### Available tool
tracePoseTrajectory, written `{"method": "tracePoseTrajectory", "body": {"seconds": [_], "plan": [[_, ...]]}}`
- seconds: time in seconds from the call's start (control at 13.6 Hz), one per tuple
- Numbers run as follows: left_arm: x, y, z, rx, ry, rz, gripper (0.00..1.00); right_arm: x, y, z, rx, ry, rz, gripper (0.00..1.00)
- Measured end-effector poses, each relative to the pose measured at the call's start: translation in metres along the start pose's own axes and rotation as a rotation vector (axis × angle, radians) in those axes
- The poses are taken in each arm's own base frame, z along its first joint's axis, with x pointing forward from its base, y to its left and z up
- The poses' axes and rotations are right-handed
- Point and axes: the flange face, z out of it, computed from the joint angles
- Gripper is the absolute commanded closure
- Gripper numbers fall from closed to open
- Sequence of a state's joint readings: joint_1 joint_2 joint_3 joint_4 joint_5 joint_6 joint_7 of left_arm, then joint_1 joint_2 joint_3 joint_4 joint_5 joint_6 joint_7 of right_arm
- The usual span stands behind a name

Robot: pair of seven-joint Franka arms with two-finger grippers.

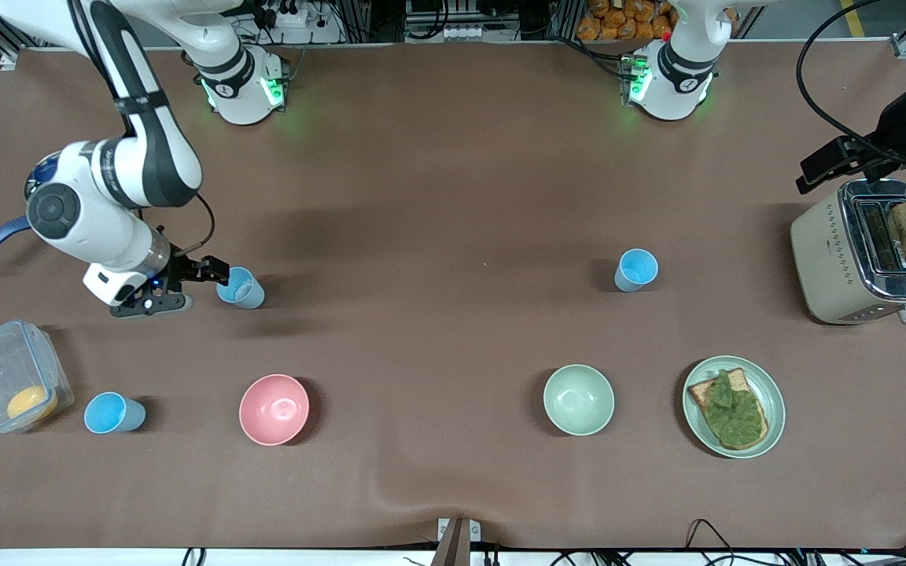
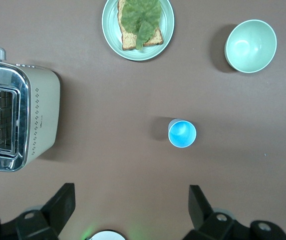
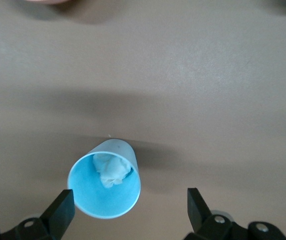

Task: Stack blue cups with both arms
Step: 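Reach the right gripper down and grasp the light-blue cup, then carry the blue cup with the right gripper toward the table middle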

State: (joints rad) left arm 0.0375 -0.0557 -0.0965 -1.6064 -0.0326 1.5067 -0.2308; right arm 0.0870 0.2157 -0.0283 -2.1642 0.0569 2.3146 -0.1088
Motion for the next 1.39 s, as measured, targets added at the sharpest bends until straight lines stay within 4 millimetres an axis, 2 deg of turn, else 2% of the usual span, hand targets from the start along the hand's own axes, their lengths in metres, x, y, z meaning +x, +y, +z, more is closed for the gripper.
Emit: {"method": "tracePoseTrajectory", "body": {"seconds": [0.15,0.29,0.37,0.44,0.51,0.59,0.66,0.73,0.95,1.1,1.25,1.39], "plan": [[0.0,0.0,0.0,0.0,0.0,0.0,0.0,0.002,0.002,0.023,-0.001,-0.018,0.0,0.02],[0.0,0.0,0.0,0.0,0.001,0.0,0.0,0.001,0.003,0.048,-0.002,-0.046,0.002,0.1],[0.0,0.0,-0.001,0.0,0.001,-0.001,0.0,0.001,0.003,0.057,-0.002,-0.057,0.003,0.19],[0.0,0.0,-0.001,0.0,0.001,-0.001,0.0,0.0,0.004,0.064,-0.001,-0.068,0.003,0.4],[0.0,0.0,-0.001,0.0,0.001,-0.001,0.0,0.0,0.004,0.067,-0.001,-0.073,0.003,0.71],[0.0,0.0,-0.001,0.0,0.002,-0.001,0.0,0.0,0.004,0.067,-0.001,-0.074,0.004,0.87],[-0.001,0.0,-0.002,-0.001,0.003,-0.001,0.0,0.0,0.004,0.067,-0.001,-0.074,0.004,0.97],[-0.001,0.0,-0.003,-0.001,0.006,-0.001,0.0,0.0,0.005,0.067,-0.001,-0.075,0.005,1.0],[-0.002,0.0,-0.005,-0.003,0.009,0.0,0.0,-0.001,0.012,0.065,-0.001,-0.077,0.018,1.0],[-0.002,0.0,-0.005,-0.003,0.009,0.0,0.0,0.002,0.011,0.056,0.001,-0.074,0.016,1.0],[-0.002,0.0,-0.005,-0.003,0.009,0.0,0.0,0.01,-0.004,0.025,0.011,-0.114,0.003,1.0],[-0.002,0.0,-0.005,-0.004,0.009,0.0,0.0,0.023,-0.039,-0.021,0.023,-0.127,0.037,1.0]]}}
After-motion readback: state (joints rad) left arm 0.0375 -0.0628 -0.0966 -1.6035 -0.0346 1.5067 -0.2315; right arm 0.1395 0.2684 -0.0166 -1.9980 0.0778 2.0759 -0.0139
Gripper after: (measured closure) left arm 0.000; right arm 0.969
